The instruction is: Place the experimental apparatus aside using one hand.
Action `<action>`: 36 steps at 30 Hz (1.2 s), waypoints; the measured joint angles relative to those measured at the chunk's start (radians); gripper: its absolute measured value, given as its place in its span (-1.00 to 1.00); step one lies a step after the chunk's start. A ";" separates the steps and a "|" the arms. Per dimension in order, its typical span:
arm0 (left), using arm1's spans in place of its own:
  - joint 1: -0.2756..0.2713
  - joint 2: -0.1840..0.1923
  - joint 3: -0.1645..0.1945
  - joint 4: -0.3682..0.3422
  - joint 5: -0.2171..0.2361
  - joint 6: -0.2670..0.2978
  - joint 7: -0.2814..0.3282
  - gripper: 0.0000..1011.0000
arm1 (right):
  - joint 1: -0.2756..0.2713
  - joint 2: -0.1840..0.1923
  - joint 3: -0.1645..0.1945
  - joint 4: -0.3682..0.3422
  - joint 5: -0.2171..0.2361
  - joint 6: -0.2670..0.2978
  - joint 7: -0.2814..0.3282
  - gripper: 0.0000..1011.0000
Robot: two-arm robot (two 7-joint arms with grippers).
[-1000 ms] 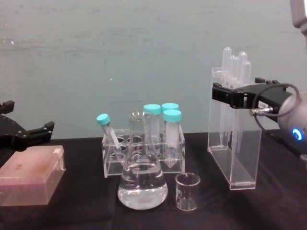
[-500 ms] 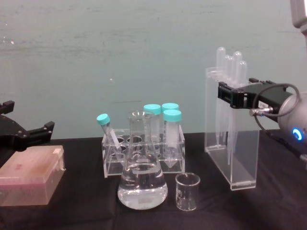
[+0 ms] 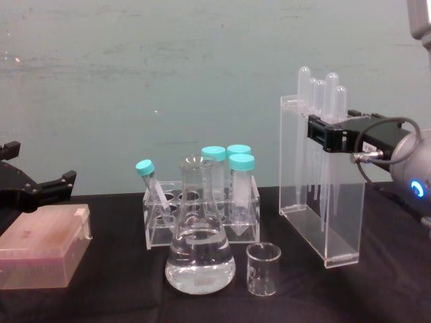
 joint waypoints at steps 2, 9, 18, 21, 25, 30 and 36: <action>0.000 0.000 0.000 0.000 0.000 0.000 0.000 0.98 | 0.000 0.000 0.000 0.000 0.000 0.000 0.000 0.20; 0.000 0.000 0.000 0.000 0.000 0.000 0.000 0.98 | 0.000 0.000 0.000 0.000 0.000 0.000 0.000 0.20; 0.000 0.000 0.000 0.000 0.000 0.000 0.000 0.98 | 0.000 0.000 0.000 0.000 0.000 0.000 0.000 0.20; 0.000 0.000 0.000 0.000 0.000 0.000 0.000 0.98 | 0.001 0.001 -0.001 0.000 -0.001 0.000 0.000 0.20; 0.000 0.000 0.000 0.000 0.000 0.000 0.000 0.98 | 0.002 0.003 -0.002 0.000 -0.006 -0.001 -0.002 0.20; 0.000 0.000 0.000 0.000 0.000 0.000 0.000 0.98 | 0.004 0.004 0.000 0.001 -0.009 -0.005 -0.005 0.20; 0.000 0.000 0.000 0.000 0.000 0.000 0.000 0.98 | 0.008 0.005 0.003 0.006 -0.010 -0.014 -0.006 0.20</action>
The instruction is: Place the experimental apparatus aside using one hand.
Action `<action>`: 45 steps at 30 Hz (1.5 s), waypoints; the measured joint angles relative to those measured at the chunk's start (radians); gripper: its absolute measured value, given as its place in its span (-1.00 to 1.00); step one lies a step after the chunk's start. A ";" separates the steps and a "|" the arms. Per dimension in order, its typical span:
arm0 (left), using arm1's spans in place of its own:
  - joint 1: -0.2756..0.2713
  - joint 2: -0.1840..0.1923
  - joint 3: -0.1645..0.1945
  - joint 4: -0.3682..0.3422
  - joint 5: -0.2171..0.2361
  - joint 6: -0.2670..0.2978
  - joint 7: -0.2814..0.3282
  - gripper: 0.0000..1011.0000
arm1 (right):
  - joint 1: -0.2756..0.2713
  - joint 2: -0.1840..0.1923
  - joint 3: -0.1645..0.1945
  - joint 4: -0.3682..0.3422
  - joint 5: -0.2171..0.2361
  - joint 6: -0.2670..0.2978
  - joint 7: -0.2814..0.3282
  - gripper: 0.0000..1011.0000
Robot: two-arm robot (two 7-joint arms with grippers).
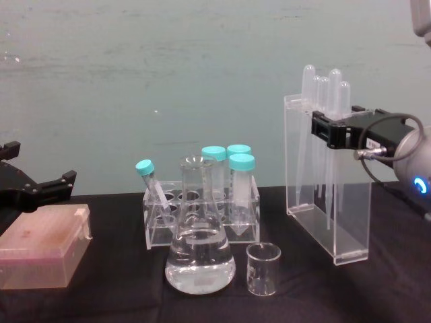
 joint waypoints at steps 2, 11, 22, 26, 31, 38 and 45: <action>0.000 0.000 0.000 0.000 0.000 0.000 0.000 0.98 | 0.002 0.000 0.001 0.002 0.000 -0.003 0.001 0.20; 0.000 0.000 0.000 0.000 0.000 0.000 0.000 0.98 | 0.009 0.000 0.008 0.011 0.006 -0.011 0.002 0.20; 0.000 0.000 0.000 0.000 0.000 0.000 0.000 0.98 | 0.015 0.001 0.015 0.021 0.012 -0.017 0.002 0.20; 0.000 0.000 0.000 0.000 0.000 0.000 0.000 0.98 | 0.016 0.001 0.018 0.023 0.013 -0.019 0.001 0.20; 0.000 0.000 0.000 0.000 0.000 0.000 0.000 0.98 | 0.018 0.002 0.023 0.026 0.013 -0.022 -0.001 0.20; 0.000 0.000 0.000 0.000 0.000 0.000 0.000 0.98 | 0.016 0.005 0.027 0.023 0.013 -0.027 -0.004 0.20; 0.000 0.000 0.000 0.000 0.000 0.000 0.000 0.98 | 0.013 0.009 0.033 0.020 0.011 -0.034 -0.005 0.20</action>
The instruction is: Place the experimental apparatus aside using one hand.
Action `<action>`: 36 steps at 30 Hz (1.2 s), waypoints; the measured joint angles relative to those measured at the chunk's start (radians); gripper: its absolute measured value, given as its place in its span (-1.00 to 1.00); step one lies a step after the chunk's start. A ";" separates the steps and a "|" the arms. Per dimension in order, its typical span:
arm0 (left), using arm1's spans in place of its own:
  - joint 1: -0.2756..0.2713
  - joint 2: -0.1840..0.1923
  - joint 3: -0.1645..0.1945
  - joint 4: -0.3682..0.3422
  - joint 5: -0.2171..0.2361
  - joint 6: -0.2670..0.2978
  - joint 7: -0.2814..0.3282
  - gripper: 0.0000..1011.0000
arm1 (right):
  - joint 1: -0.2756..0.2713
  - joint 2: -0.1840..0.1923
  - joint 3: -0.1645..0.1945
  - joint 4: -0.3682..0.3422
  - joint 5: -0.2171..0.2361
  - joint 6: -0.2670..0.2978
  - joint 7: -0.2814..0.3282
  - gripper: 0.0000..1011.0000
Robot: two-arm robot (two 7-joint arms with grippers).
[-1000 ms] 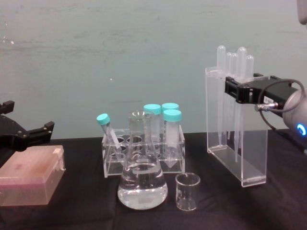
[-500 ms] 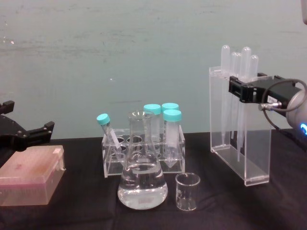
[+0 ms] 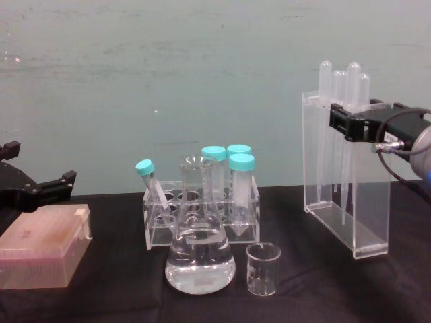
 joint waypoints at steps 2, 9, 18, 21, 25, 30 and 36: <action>0.000 0.000 0.000 0.000 0.000 0.000 0.000 0.98 | -0.001 0.001 0.002 -0.001 0.000 -0.001 0.000 0.20; 0.000 0.000 0.000 0.000 0.000 0.000 0.000 0.98 | -0.003 0.004 0.010 -0.005 -0.001 -0.005 -0.001 0.20; 0.000 0.000 0.000 0.000 0.000 0.000 0.000 0.98 | -0.005 0.008 0.023 -0.009 -0.001 -0.011 -0.006 0.20; 0.000 0.000 0.000 0.000 0.000 0.000 0.000 0.98 | -0.006 0.009 0.025 -0.011 -0.001 -0.011 -0.006 0.20; 0.000 0.000 0.000 0.000 0.000 0.000 0.000 0.98 | -0.008 0.011 0.031 -0.013 -0.001 -0.014 -0.006 0.20; 0.000 0.000 0.000 0.000 0.000 0.000 0.000 0.98 | -0.010 0.014 0.039 -0.016 0.000 -0.018 -0.006 0.20; 0.000 0.000 0.000 0.000 0.000 0.000 0.000 0.98 | -0.011 0.019 0.047 -0.017 0.002 -0.021 -0.005 0.20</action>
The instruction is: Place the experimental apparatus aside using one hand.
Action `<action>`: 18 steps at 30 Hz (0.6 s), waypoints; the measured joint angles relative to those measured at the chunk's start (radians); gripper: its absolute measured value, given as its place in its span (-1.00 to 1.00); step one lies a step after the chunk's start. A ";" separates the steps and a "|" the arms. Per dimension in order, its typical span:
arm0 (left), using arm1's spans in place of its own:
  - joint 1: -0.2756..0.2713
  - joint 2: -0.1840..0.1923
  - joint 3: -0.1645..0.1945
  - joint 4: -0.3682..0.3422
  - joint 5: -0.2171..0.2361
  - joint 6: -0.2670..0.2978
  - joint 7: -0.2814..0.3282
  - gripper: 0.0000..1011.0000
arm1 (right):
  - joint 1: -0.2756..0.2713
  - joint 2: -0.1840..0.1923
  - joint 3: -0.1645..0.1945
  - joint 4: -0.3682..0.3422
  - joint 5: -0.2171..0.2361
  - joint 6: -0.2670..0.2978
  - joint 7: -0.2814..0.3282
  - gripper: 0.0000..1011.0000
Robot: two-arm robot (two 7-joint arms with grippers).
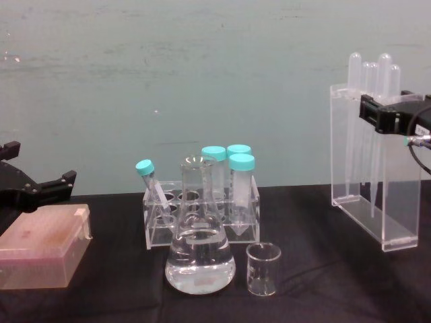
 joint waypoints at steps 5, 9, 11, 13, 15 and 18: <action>0.000 0.000 0.000 0.000 0.000 0.000 0.000 0.98 | 0.000 0.007 0.008 -0.002 0.005 -0.003 0.007 0.20; 0.000 0.000 0.000 0.000 0.000 0.000 0.000 0.98 | 0.000 0.013 0.012 -0.003 0.009 -0.007 0.015 0.20; 0.000 0.000 0.000 0.000 0.000 0.000 0.000 0.98 | 0.000 0.016 0.013 -0.003 0.010 -0.009 0.017 0.20; 0.000 0.000 0.000 0.000 0.000 0.000 0.000 0.98 | 0.000 0.021 0.016 -0.003 0.012 -0.013 0.021 0.20; 0.000 0.000 0.000 0.000 0.000 0.000 0.000 0.98 | 0.000 0.025 0.018 -0.003 0.013 -0.015 0.024 0.20; 0.000 0.000 0.000 0.000 0.000 0.000 0.000 0.98 | 0.001 0.032 0.021 -0.001 0.015 -0.020 0.028 0.20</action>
